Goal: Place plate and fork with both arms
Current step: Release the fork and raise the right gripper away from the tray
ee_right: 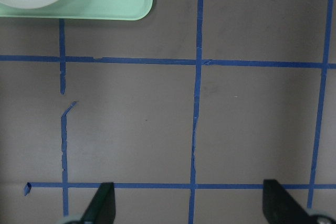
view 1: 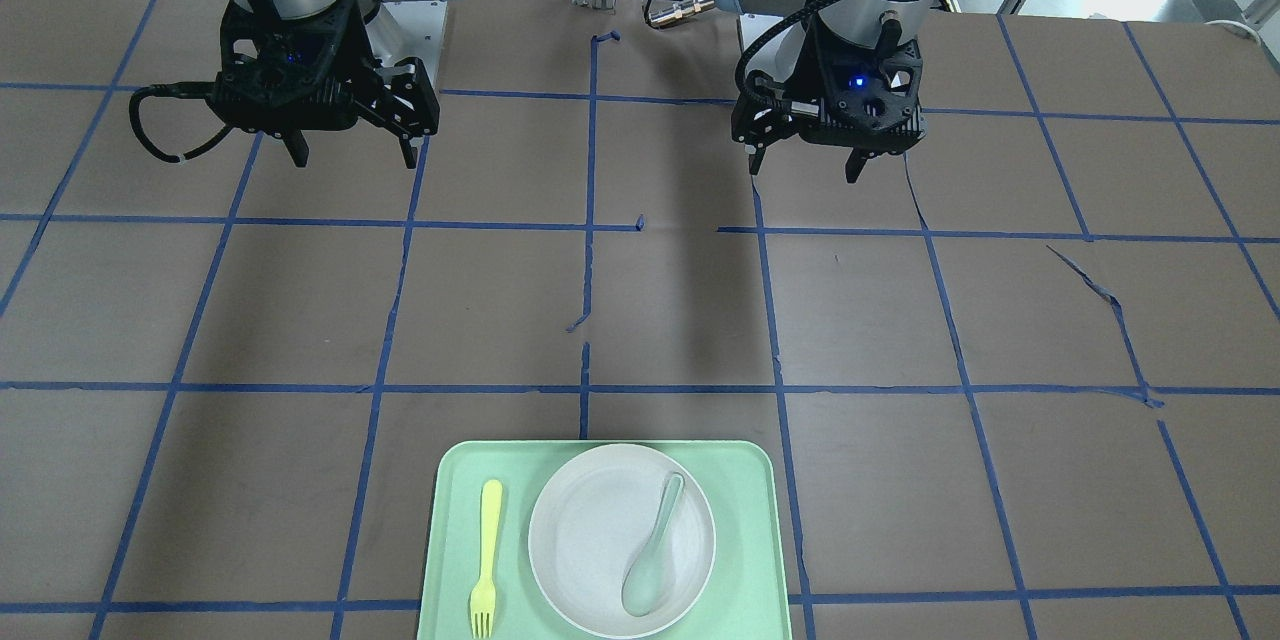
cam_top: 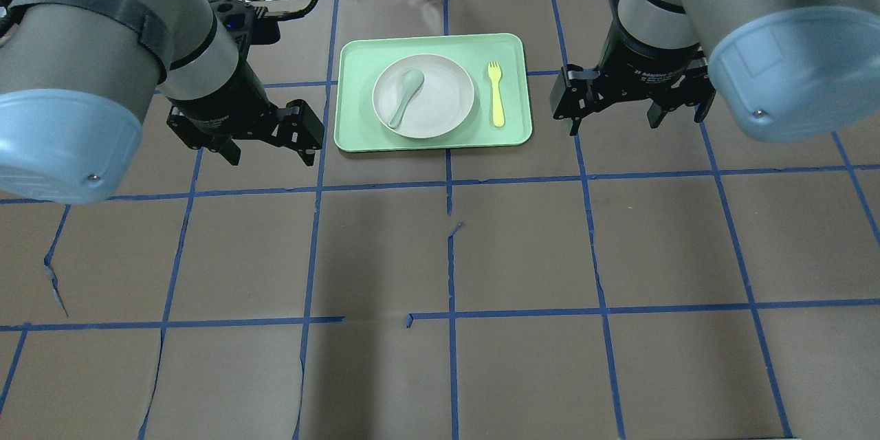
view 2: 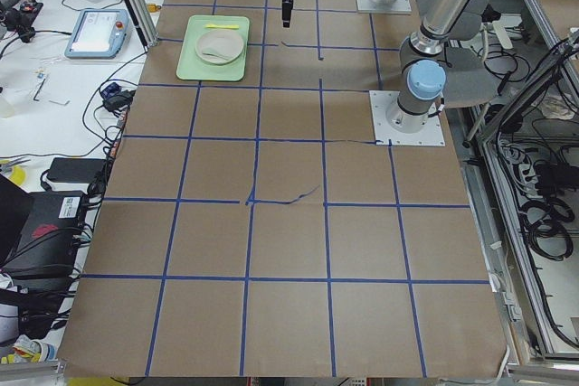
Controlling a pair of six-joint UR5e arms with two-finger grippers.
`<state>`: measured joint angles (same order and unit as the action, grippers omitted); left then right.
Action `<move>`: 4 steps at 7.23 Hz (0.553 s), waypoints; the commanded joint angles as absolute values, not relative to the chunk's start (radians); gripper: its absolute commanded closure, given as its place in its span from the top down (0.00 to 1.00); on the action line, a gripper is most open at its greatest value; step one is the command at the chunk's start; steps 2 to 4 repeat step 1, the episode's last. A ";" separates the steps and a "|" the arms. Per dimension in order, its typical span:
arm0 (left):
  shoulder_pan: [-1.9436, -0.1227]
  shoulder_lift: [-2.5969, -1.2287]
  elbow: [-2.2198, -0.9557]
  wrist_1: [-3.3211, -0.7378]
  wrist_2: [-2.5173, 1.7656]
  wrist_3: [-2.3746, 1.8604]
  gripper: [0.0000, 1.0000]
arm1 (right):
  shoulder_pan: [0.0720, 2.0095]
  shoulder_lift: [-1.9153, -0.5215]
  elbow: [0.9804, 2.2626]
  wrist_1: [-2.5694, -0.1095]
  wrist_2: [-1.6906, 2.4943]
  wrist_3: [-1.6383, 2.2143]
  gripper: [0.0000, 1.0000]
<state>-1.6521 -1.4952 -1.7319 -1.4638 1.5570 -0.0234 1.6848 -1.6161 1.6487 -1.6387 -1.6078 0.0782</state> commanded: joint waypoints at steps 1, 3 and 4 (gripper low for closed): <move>-1.652 -1.496 -1.732 -1.463 1.557 -0.023 1.00 | 1.689 -1.615 1.649 -1.650 -1.608 0.081 1.00; -1.652 -1.496 -1.732 -1.463 1.557 -0.023 1.00 | 1.689 -1.615 1.649 -1.650 -1.608 0.081 1.00; -1.652 -1.496 -1.732 -1.463 1.557 -0.023 1.00 | 1.689 -1.615 1.649 -1.650 -1.608 0.081 1.00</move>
